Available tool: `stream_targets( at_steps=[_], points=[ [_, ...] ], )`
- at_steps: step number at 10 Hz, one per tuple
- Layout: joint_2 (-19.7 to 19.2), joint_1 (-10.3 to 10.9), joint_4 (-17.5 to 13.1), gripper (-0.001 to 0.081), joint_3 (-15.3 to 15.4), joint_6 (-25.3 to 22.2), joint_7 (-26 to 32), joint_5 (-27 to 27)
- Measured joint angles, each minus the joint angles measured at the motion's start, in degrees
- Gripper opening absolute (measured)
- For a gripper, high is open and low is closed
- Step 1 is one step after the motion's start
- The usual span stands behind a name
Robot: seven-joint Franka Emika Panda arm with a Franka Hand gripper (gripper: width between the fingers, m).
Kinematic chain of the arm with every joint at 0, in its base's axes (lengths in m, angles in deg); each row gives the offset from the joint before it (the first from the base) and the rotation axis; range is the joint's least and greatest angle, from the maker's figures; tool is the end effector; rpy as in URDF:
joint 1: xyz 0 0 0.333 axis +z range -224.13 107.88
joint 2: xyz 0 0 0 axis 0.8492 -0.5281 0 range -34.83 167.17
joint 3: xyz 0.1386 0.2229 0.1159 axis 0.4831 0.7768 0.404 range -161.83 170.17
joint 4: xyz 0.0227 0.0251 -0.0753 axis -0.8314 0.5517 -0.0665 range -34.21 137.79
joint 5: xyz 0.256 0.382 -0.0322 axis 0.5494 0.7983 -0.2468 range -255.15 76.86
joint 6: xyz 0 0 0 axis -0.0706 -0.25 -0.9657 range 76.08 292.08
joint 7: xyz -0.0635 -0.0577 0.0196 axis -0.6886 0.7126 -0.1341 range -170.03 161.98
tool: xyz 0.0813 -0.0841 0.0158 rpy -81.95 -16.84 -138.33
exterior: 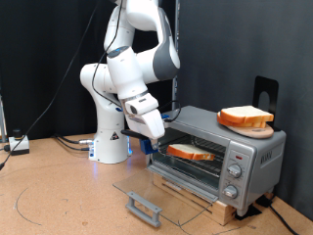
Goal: Make a piece of toast with the oven
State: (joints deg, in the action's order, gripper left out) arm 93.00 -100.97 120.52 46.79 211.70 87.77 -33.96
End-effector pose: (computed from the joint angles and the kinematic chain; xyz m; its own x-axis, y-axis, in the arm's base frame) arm 0.4263 -0.0399 0.2291 0.6314 0.6931 0.3476 0.7537 -0.6540 -0.0650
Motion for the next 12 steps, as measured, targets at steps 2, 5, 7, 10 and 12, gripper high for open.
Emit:
stream_targets(
  at_steps=[2, 5, 7, 10, 12],
  points=[
    [1.0, 1.7, 0.3, 0.0467, 0.0, -2.0, 0.6, 1.7],
    [4.8, 6.2, 1.9, 0.0467, 0.2, -4.9, 0.0, 4.4],
    [6.6, 7.6, 2.4, 0.0467, 1.0, -5.6, -2.7, 4.7],
    [6.3, 5.4, 2.2, 0.0467, 3.2, -2.9, -7.3, 2.7],
    [4.5, 0.9, 1.8, 0.0467, 3.8, -1.2, -8.0, -1.0]
  ],
)
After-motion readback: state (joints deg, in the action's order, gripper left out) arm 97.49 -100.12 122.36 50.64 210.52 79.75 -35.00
